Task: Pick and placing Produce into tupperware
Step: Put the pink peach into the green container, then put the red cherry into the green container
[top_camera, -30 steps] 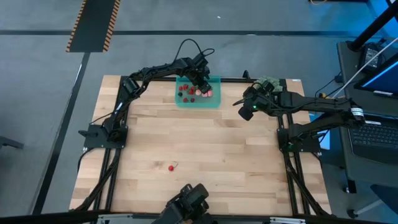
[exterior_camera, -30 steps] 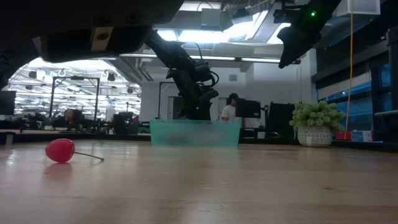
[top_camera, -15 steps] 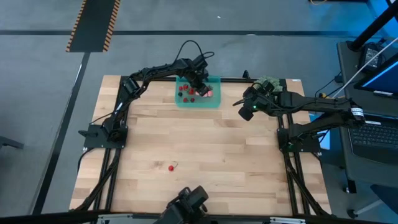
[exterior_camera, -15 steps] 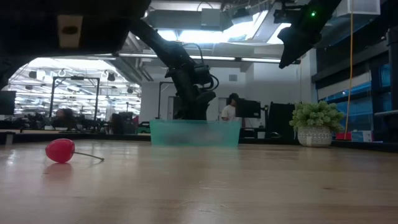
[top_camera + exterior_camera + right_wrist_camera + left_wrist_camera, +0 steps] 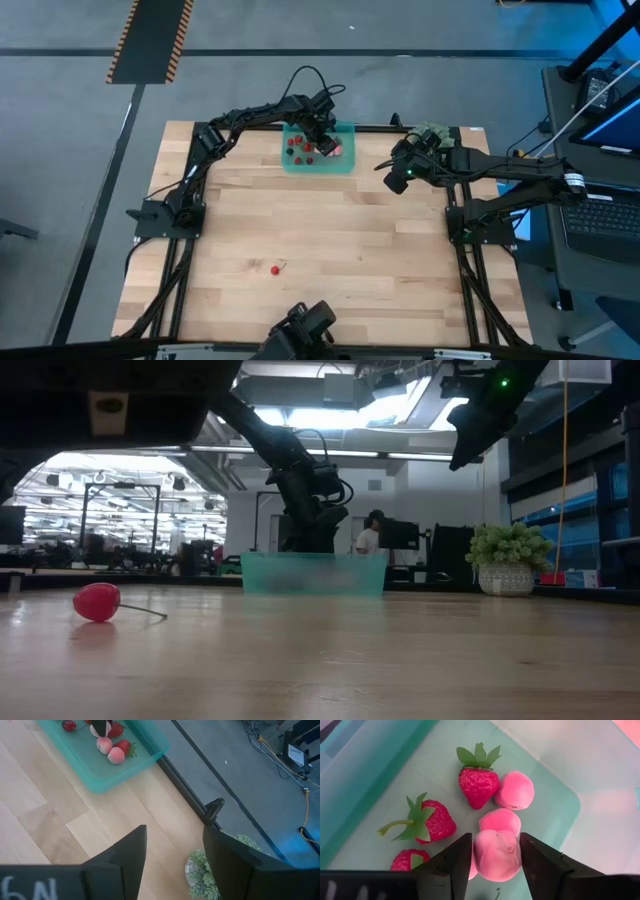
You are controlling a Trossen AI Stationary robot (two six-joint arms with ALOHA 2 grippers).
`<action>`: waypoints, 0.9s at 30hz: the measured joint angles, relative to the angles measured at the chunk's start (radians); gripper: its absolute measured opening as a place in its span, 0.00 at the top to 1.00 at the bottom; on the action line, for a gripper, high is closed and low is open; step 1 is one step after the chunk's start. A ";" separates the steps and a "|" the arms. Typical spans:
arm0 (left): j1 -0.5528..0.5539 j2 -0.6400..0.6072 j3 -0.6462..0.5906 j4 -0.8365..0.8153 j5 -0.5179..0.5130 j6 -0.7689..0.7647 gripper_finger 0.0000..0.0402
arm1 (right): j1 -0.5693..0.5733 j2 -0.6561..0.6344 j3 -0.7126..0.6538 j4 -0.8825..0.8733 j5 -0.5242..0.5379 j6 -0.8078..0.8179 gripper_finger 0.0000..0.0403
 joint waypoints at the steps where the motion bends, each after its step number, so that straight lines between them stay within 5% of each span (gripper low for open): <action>1: 0.000 0.000 0.000 0.000 0.000 0.000 0.61 | 0.000 0.000 0.000 0.000 0.000 0.000 0.51; 20: 0.004 -0.009 -0.001 0.053 -0.006 0.004 0.54 | 0.000 0.000 0.000 -0.016 -0.003 0.010 0.51; 27: 0.010 -0.077 -0.002 -0.047 0.093 0.003 0.54 | 0.000 0.000 0.000 -0.016 -0.003 0.011 0.51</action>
